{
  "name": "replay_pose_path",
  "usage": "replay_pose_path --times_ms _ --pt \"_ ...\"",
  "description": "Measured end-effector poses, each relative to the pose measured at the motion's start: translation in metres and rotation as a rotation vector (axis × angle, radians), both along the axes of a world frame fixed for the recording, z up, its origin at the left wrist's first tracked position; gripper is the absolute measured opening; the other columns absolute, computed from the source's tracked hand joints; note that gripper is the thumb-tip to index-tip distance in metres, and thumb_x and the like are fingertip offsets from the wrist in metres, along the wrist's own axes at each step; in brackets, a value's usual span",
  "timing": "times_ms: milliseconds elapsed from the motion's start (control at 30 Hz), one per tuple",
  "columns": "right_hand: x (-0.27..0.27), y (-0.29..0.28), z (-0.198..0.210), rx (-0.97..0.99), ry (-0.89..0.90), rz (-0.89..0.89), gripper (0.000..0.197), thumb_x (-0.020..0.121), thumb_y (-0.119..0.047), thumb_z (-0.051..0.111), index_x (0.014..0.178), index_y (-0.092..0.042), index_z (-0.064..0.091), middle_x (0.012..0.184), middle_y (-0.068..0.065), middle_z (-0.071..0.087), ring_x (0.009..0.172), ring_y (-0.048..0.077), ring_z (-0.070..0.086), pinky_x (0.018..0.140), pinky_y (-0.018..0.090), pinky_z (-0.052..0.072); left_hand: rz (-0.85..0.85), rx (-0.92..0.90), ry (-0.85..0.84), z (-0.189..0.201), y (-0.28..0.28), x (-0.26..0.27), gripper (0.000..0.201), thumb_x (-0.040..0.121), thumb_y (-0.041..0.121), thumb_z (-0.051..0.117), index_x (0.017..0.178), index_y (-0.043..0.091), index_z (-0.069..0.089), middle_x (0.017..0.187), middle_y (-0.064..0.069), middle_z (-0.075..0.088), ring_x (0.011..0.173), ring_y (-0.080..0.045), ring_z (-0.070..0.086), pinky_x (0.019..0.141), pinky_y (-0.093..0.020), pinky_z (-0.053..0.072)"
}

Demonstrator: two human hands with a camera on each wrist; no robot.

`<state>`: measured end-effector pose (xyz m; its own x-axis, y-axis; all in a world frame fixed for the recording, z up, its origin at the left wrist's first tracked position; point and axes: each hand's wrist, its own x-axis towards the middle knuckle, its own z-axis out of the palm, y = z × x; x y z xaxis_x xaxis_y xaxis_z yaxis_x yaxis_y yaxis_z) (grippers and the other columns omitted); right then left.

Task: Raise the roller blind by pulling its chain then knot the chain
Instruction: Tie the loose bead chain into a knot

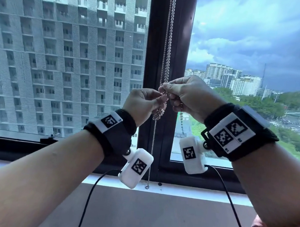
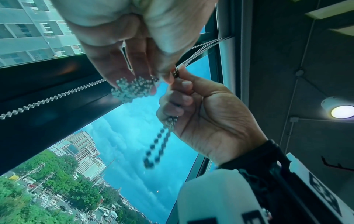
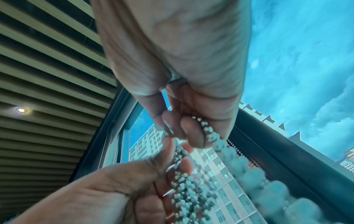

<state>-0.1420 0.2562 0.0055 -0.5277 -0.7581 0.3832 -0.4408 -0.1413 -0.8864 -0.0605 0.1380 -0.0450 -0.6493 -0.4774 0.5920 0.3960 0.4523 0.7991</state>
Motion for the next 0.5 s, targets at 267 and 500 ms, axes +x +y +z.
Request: replay_pose_path --times_ms 267,500 --pt "-0.0032 -0.0005 -0.002 0.02 -0.011 0.046 0.018 0.096 -0.011 0.055 0.089 0.001 0.066 0.058 0.005 0.043 0.046 0.012 0.031 0.041 0.022 0.027 -0.18 0.203 -0.001 0.0062 -0.0057 -0.0006 0.021 0.084 0.011 0.065 0.102 0.004 0.059 0.082 -0.004 0.064 0.074 -0.013 0.061 0.08 -0.03 0.054" --pt "-0.0033 0.0007 -0.001 0.037 0.025 0.01 0.018 0.096 -0.013 0.056 0.095 0.002 0.066 0.059 0.003 0.043 0.044 0.011 0.033 0.043 0.024 0.024 -0.132 0.202 0.021 0.0057 -0.0026 -0.0001 0.011 0.085 0.012 0.064 0.076 0.006 0.059 0.073 -0.008 0.06 0.067 -0.016 0.057 0.059 -0.02 0.05"
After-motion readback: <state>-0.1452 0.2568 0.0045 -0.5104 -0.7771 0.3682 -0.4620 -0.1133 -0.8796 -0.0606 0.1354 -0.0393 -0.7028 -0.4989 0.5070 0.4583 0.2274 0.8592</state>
